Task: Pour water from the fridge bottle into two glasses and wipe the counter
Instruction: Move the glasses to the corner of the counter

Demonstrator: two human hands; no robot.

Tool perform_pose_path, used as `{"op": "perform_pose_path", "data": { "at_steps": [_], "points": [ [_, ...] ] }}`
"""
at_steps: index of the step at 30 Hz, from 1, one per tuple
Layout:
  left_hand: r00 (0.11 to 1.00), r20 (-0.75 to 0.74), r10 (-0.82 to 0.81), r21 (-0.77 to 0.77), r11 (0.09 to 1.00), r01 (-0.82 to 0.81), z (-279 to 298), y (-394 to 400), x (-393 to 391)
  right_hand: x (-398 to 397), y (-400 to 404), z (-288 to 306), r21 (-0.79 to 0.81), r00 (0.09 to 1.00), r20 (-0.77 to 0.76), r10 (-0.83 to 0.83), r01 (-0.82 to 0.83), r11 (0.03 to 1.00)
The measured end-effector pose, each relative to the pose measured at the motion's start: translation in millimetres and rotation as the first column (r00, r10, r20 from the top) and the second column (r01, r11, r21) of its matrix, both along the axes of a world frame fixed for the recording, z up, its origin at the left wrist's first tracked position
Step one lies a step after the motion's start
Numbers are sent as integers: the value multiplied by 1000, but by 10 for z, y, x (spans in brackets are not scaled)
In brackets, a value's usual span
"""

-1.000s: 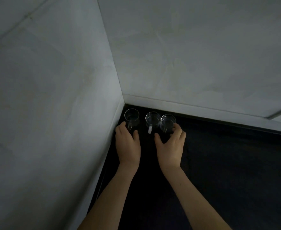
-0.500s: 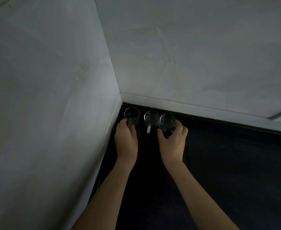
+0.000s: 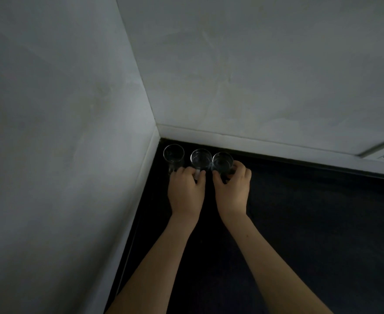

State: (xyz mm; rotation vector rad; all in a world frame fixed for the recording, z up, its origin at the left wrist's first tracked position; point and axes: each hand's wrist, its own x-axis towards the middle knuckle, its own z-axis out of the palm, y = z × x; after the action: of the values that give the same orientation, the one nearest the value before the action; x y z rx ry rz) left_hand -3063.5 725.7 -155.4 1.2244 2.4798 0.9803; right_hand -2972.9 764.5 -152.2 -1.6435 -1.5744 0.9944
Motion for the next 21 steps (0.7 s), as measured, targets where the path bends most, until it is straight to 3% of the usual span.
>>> {"op": "perform_pose_path", "data": {
  "at_steps": [21],
  "points": [
    [994, -98, 52, 15, 999, -51, 6, 1, -112, -107, 42, 3, 2, 1000, 6, 12, -12, 1000]
  ]
}}
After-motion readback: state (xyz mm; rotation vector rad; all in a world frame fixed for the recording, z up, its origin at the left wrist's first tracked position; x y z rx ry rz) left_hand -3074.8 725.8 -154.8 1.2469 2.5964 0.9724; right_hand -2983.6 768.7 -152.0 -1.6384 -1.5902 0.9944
